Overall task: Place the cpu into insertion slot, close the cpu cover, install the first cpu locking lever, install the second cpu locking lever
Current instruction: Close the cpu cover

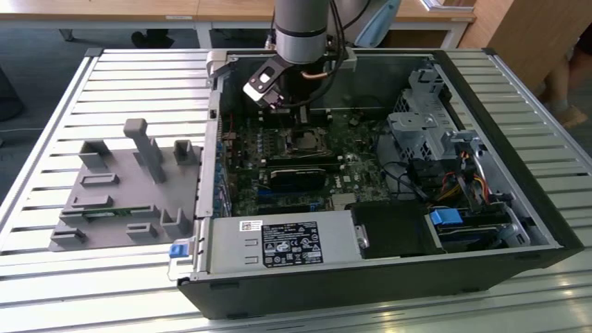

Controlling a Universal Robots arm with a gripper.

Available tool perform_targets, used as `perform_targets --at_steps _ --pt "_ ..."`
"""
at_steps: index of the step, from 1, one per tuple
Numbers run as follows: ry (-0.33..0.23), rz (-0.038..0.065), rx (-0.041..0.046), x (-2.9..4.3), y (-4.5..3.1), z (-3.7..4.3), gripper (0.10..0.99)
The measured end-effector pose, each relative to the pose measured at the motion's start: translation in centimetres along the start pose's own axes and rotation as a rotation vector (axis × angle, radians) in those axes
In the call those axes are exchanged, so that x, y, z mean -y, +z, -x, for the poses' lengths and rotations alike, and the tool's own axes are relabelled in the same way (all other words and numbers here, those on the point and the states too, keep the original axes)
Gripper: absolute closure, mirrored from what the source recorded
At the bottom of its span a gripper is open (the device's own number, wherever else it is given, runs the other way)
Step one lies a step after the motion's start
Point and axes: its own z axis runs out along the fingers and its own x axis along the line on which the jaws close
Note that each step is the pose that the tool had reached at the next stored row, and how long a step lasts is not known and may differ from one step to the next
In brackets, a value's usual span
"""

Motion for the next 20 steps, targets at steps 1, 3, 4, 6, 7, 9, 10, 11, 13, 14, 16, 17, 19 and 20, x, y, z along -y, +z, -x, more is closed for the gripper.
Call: perform_targets --at_steps 1,3,4,6,7,9,10,11,13,14,16,17,19,20 --pt "0.0 0.002 -0.0001 0.1 -0.01 0.0 0.98" --pt "-0.002 0.008 0.0001 0.36 -0.02 -0.01 0.98" --pt "-0.003 0.01 0.0001 0.52 0.0 -0.01 0.98" --pt "-0.004 0.013 0.0 0.85 0.08 -0.03 0.98" --pt "-0.005 0.014 0.0001 0.96 0.13 -0.04 0.98" --pt "-0.005 0.014 0.0001 1.04 0.33 -0.04 0.98" --pt "-0.005 0.014 0.0002 1.05 0.46 -0.05 0.98" --pt "-0.005 0.014 0.0003 1.05 0.6 -0.05 0.98" --pt "-0.005 0.014 0.0003 1.07 0.86 -0.06 0.98" --pt "-0.005 0.014 0.0002 1.08 0.94 -0.06 0.98" --pt "-0.005 0.014 0.0005 1.08 1.03 -0.06 0.98" --pt "-0.005 0.014 0.0007 1.09 1.06 -0.06 0.98" --pt "-0.005 0.015 0.0007 1.09 1.12 -0.06 0.98" --pt "-0.005 0.015 0.0007 1.09 1.14 -0.06 0.98"
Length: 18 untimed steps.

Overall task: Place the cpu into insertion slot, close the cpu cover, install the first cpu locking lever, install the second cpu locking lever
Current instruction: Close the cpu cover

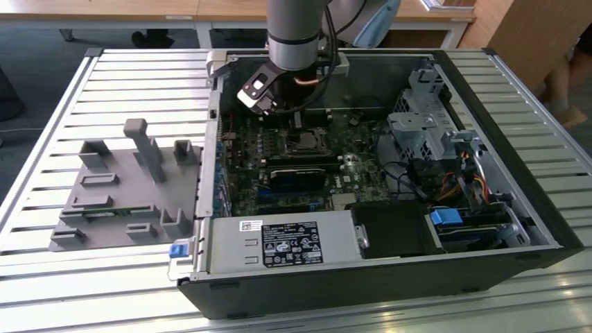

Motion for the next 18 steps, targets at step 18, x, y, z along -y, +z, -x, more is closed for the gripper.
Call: perform_targets --at_steps 18 --pt "0.0 0.0 -0.0019 -2.3 0.08 0.06 0.98"
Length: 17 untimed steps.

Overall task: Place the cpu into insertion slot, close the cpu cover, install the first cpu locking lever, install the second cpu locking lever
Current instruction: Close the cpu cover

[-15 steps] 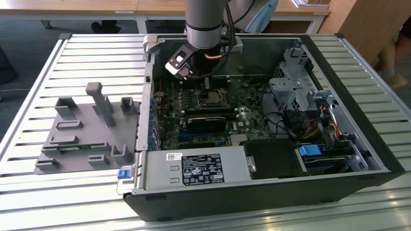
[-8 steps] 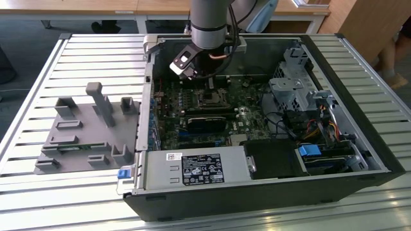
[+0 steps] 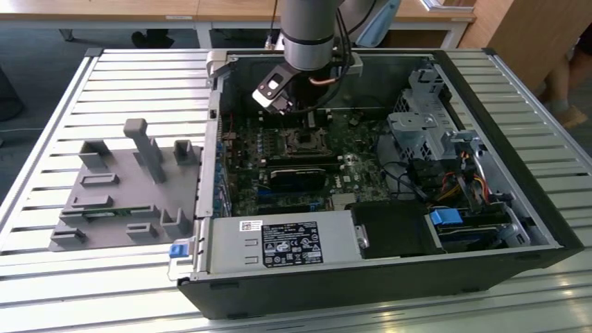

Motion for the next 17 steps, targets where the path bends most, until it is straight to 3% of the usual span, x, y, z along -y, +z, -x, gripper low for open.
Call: perform_targets --at_steps 6,17 --pt "0.0 0.0 -0.0004 -0.05 -0.94 0.02 0.98" --pt "0.0 -0.002 -0.0032 -0.52 -0.93 0.03 0.98"
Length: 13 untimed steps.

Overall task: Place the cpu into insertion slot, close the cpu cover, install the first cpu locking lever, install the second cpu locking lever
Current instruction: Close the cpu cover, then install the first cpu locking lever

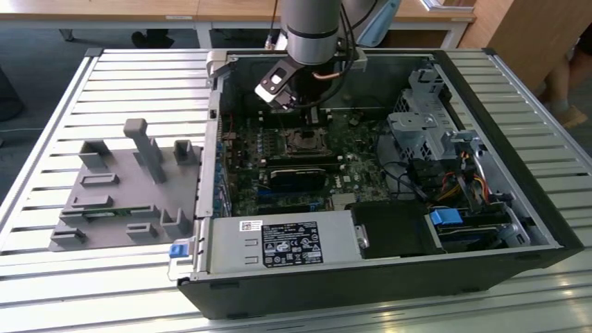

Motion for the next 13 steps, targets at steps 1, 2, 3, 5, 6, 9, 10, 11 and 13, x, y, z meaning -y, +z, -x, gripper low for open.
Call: perform_targets --at_steps 1,2,3,5,6,9,10,11,13 --pt "0.0 0.0 -0.0002 0.0 0.0 0.0 0.98" --pt "0.0 0.0 -0.0001 0.0 -0.02 0.01 0.98" --pt "0.0 0.0 0.0001 0.0 -0.05 0.01 0.98" --pt "0.0 0.0 -0.0001 0.0 -0.15 0.01 0.98" --pt "0.0 0.0 -0.0001 -0.01 -0.2 0.01 0.98" --pt "0.0 0.0 -0.0001 -0.01 -0.38 0.02 0.98" --pt "0.0 0.0 -0.0002 -0.02 -0.46 0.02 0.98" --pt "0.0 0.0 -0.0002 -0.02 -0.54 0.02 0.98" --pt "0.0 0.0 -0.0002 -0.03 -0.75 0.03 0.98"
